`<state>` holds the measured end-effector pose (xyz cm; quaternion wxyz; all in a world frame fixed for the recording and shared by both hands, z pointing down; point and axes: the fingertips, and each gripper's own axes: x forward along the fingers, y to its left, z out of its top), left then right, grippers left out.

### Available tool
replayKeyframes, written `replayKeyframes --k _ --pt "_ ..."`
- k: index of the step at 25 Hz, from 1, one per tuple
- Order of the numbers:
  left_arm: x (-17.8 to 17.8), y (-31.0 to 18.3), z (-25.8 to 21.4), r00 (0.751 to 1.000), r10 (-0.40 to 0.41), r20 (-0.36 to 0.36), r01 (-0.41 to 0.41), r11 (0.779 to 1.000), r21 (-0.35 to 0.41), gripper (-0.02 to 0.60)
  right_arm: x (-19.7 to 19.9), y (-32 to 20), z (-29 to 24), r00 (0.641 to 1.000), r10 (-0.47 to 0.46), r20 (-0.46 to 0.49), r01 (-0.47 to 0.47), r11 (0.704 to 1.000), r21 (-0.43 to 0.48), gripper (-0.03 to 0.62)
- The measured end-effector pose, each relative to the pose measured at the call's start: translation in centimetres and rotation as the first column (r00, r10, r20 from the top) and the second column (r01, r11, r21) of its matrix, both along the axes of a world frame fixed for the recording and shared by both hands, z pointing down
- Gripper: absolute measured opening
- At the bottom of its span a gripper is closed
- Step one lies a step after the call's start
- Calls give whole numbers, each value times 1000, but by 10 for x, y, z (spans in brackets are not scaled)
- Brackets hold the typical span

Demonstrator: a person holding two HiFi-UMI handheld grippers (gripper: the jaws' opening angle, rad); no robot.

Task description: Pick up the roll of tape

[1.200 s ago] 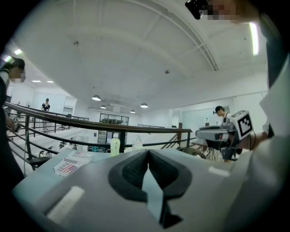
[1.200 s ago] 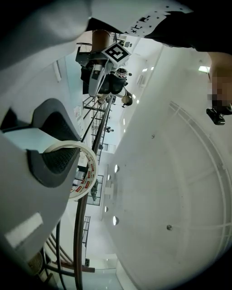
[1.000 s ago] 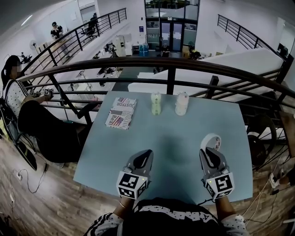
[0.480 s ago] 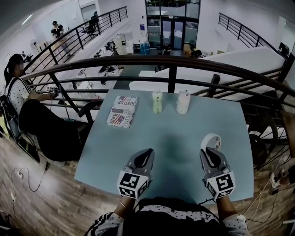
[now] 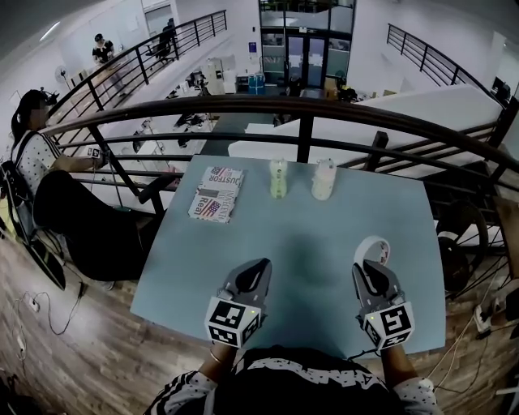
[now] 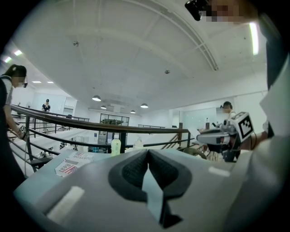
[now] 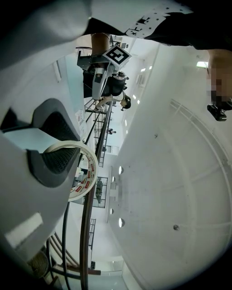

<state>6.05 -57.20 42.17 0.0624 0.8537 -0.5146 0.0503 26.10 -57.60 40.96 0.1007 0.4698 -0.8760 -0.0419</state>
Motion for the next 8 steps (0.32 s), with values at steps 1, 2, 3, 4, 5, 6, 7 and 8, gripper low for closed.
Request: replayKeyframes --k 1,2,3,4,5,6,7,8 --pt "-1 0 1 1000 1 3 -1 1000 -7 0 -1 0 0 1000 0 0 0 1000 -1 52" --pt "-1 1 1 1000 4 6 -4 1000 -15 0 -1 0 1 1000 1 1 -1 1000 -3 52" --pt "-1 1 1 1000 5 6 -5 1000 -19 0 0 1 0 1000 1 1 -1 1000 -4 52" --pt "0 1 1 1000 6 6 -6 1000 -19 0 0 1 0 1000 2 0 -2 1000 -5 52" --pt "0 1 1 1000 6 6 -6 1000 -21 0 1 1 -1 1000 2 1 -2 1000 -7 52" --pt "0 1 1 1000 6 5 -6 1000 -22 0 1 1 -1 1000 3 3 -3 1000 -10 52" --pt "1 1 1 1000 4 4 -4 1000 -22 0 1 2 -1 1000 2 5 -2 1000 -12 52" --pt "1 1 1 1000 2 2 -2 1000 -22 0 2 2 -1 1000 2 7 -2 1000 -15 52"
